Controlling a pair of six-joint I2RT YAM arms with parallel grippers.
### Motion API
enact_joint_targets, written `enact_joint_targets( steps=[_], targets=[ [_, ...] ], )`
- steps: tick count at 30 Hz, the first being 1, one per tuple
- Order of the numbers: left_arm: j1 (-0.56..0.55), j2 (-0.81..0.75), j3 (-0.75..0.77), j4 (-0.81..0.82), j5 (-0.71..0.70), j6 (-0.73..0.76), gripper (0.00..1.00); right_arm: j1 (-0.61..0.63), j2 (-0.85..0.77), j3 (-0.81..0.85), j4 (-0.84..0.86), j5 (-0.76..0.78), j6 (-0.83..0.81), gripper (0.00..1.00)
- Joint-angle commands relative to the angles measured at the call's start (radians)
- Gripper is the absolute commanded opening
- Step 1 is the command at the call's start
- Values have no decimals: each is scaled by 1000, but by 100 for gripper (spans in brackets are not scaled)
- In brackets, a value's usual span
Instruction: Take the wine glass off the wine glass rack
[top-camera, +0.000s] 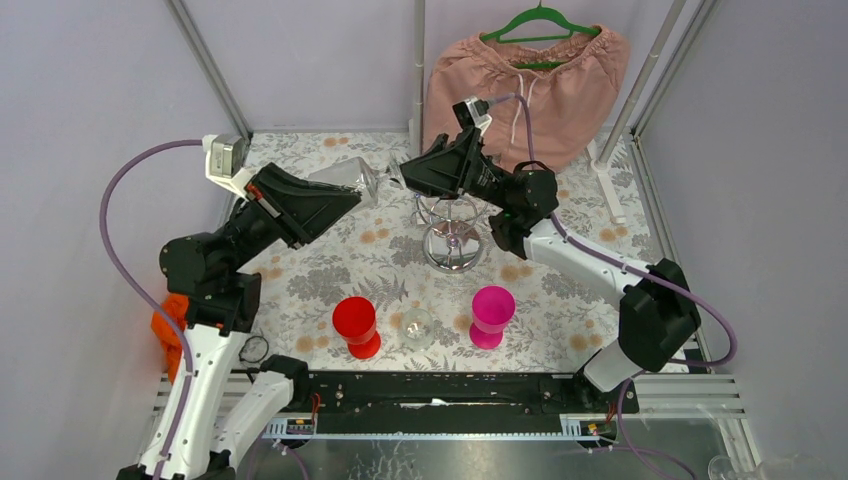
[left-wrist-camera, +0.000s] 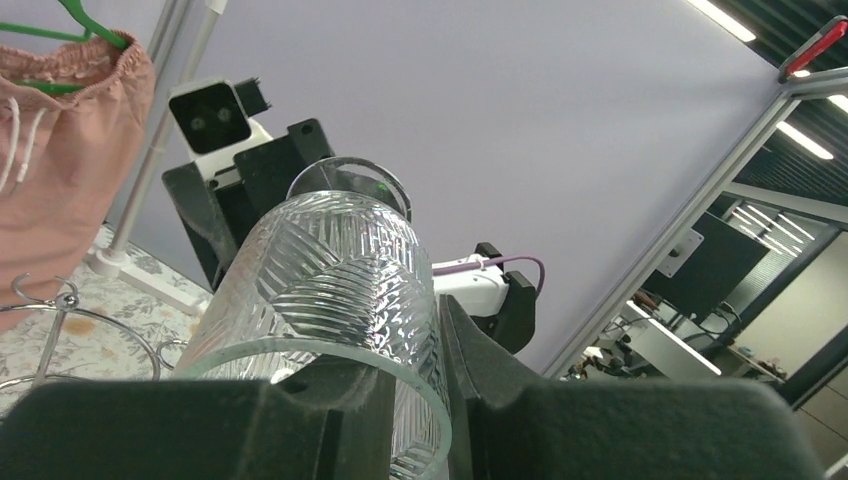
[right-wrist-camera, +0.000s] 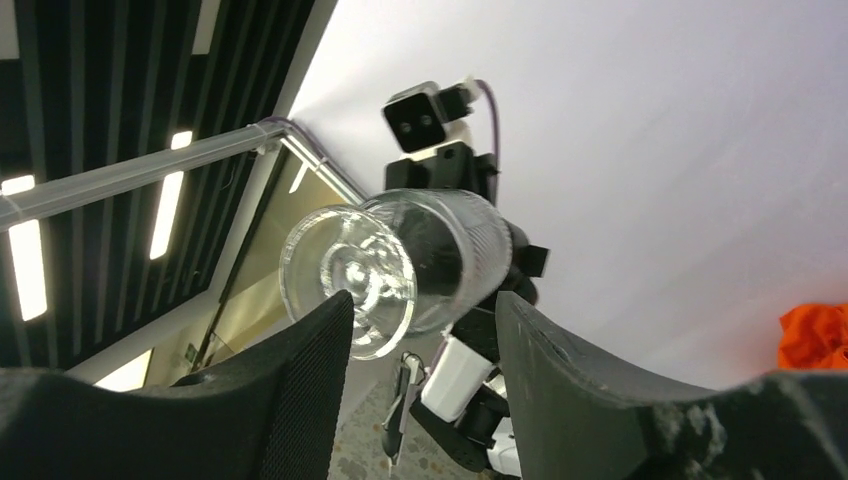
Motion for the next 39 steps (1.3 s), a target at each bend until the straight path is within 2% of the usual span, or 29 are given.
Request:
enact_joint_targets(
  steps=[1, 3, 6, 10, 13, 17, 23, 27, 32, 39],
  targets=[
    [-4, -40, 90, -107, -58, 104, 0, 6, -74, -19, -61, -23, -81, 61],
    [-4, -41, 131, -197, -74, 164, 0, -7, -122, -46, -132, -9, -135, 62],
    [-4, -19, 214, -367, -105, 238, 0, -42, -246, -104, -330, 50, -255, 62],
    [-4, 36, 365, -578, -144, 344, 0, -61, -492, -106, -831, 277, -583, 67],
    [-4, 91, 423, -637, -133, 370, 0, -62, -655, -59, -1116, 465, -732, 69],
    [-3, 165, 456, -655, -91, 365, 0, -61, -780, 11, -1397, 667, -837, 71],
    [-57, 277, 568, -739, -122, 421, 0, -62, -882, 64, -1573, 836, -909, 71],
    [-172, 364, 679, -814, -203, 487, 0, -61, -908, 89, -1622, 892, -936, 71],
    [-393, 510, 845, -905, -330, 572, 0, -60, -921, 97, -1643, 914, -946, 71],
    [-526, 686, 988, -963, -408, 624, 0, -61, -948, 180, -1742, 1007, -1000, 71]
  ],
)
